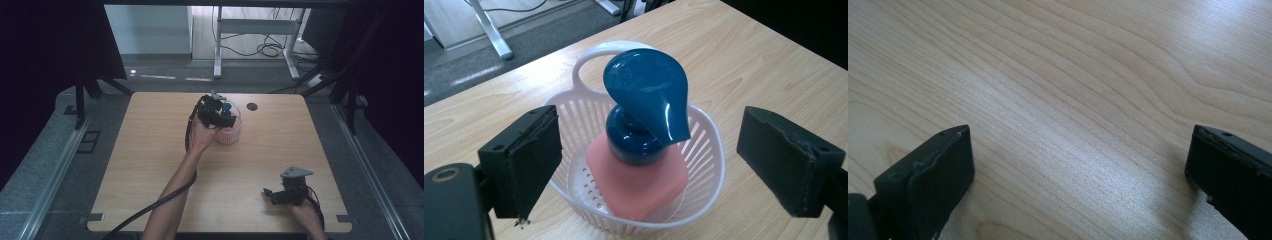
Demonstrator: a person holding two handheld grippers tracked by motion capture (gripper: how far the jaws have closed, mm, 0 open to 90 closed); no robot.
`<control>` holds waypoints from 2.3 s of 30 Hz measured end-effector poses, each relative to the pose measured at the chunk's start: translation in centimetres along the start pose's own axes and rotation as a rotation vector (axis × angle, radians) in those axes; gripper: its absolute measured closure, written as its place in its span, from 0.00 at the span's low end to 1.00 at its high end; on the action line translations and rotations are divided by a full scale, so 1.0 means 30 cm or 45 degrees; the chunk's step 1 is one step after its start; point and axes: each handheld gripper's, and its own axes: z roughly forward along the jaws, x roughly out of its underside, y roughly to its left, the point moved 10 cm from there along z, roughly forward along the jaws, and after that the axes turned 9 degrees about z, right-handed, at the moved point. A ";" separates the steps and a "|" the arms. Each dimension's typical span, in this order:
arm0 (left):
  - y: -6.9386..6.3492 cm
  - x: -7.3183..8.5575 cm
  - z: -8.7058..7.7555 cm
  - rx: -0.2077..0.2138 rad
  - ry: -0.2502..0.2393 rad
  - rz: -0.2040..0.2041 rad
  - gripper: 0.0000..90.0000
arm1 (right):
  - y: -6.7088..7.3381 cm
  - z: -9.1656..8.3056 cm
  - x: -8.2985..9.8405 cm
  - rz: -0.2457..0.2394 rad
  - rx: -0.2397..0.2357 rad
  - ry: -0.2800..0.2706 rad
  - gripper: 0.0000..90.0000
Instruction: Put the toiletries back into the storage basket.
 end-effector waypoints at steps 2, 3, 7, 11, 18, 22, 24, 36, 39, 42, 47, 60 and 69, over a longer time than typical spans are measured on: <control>-0.002 -0.001 -0.007 0.007 -0.002 -0.001 0.12 | -0.001 0.000 0.000 -0.001 0.001 -0.001 0.00; -0.003 -0.001 -0.011 0.009 -0.004 0.000 0.12 | -0.001 0.000 0.000 -0.002 0.001 -0.001 0.00; -0.008 -0.003 -0.023 0.027 -0.008 -0.004 0.12 | 0.000 0.000 0.000 -0.001 0.000 0.000 0.00; -0.013 -0.003 -0.036 0.043 -0.013 -0.004 0.12 | 0.000 0.000 0.000 0.000 0.000 0.000 0.00; -0.014 0.008 -0.056 0.049 -0.012 -0.008 0.12 | 0.000 0.000 0.000 0.001 0.000 0.000 0.00; -0.012 0.014 -0.070 0.048 -0.015 -0.011 0.12 | 0.000 0.000 0.000 -0.002 0.000 -0.001 0.00; -0.012 0.017 -0.077 0.049 -0.015 -0.010 0.12 | 0.000 0.000 0.000 -0.001 0.000 -0.001 0.00; -0.021 0.030 -0.124 0.054 -0.020 0.022 0.12 | 0.000 0.000 0.000 0.002 0.000 0.000 0.00; -0.027 0.034 -0.133 0.062 -0.024 0.026 0.12 | 0.000 0.000 0.000 0.000 0.000 -0.001 0.00; -0.034 0.038 -0.143 0.067 -0.027 0.030 0.12 | 0.001 0.000 0.000 0.002 -0.002 0.001 0.00; -0.044 0.045 -0.160 0.080 -0.034 0.043 0.12 | 0.000 0.000 0.000 0.001 0.000 0.000 0.00; -0.068 0.065 -0.196 0.103 -0.052 0.046 0.12 | 0.000 0.000 0.000 0.001 0.000 0.000 0.00; -0.082 0.087 -0.226 0.114 -0.057 0.059 0.12 | -0.001 0.000 0.000 -0.002 0.001 0.000 0.00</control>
